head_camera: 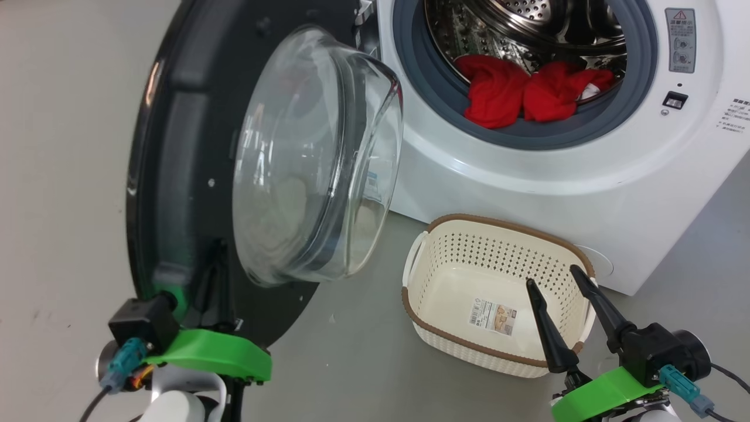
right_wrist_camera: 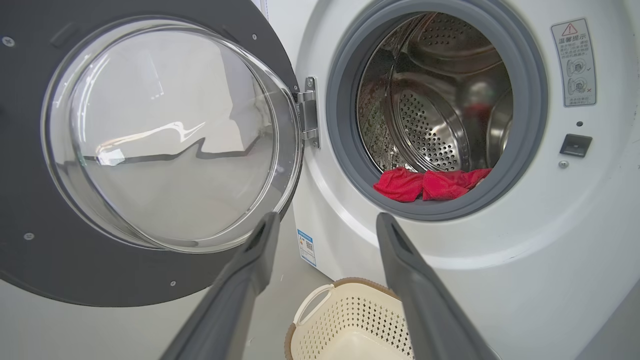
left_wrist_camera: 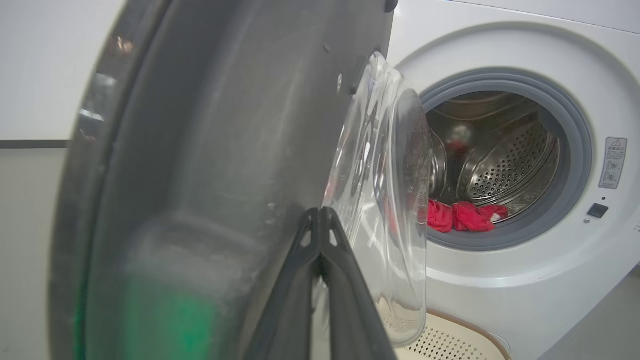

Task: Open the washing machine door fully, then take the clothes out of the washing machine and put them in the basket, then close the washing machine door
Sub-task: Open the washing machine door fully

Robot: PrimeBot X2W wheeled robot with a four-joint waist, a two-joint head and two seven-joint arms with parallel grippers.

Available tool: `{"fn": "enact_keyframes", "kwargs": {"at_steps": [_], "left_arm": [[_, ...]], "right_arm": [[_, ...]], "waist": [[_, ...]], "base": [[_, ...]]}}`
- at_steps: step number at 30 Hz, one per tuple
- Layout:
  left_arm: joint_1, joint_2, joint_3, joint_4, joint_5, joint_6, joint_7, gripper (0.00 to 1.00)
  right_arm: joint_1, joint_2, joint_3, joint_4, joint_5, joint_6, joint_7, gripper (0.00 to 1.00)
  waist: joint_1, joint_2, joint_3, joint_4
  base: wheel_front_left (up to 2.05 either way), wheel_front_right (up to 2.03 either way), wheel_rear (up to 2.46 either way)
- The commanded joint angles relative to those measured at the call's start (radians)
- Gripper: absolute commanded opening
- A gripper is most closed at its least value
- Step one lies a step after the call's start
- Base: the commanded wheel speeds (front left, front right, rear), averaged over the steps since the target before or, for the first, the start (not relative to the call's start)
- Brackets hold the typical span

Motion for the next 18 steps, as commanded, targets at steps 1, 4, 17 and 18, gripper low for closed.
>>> {"fn": "enact_keyframes", "kwargs": {"at_steps": [1, 4, 17, 18], "left_arm": [[-0.025, 0.039, 0.067, -0.005, -0.002, 0.031, -0.014, 0.0], [-0.027, 0.042, 0.086, 0.004, 0.0, 0.038, -0.021, 0.0], [-0.044, 0.059, 0.185, 0.058, 0.002, 0.032, -0.038, 0.0], [-0.047, 0.059, 0.191, 0.064, 0.002, 0.029, -0.038, 0.0]], "right_arm": [[-0.024, 0.0, 0.018, -0.028, -0.014, 0.006, -0.009, 1.0], [-0.026, 0.0, 0.016, -0.027, -0.02, 0.006, -0.009, 1.0], [-0.037, 0.0, 0.019, -0.023, -0.04, 0.006, -0.009, 1.0], [-0.039, 0.0, 0.019, -0.022, -0.041, 0.006, -0.009, 1.0]], "waist": [[0.0, 0.0, 0.005, 0.001], [0.0, 0.0, 0.013, 0.003], [0.0, 0.0, 0.036, 0.006], [0.0, 0.0, 0.037, 0.006]], "base": [[0.0, 0.0, 0.0], [0.0, 0.0, 0.0], [0.0, 0.0, 0.0], [0.0, 0.0, 0.0]]}}
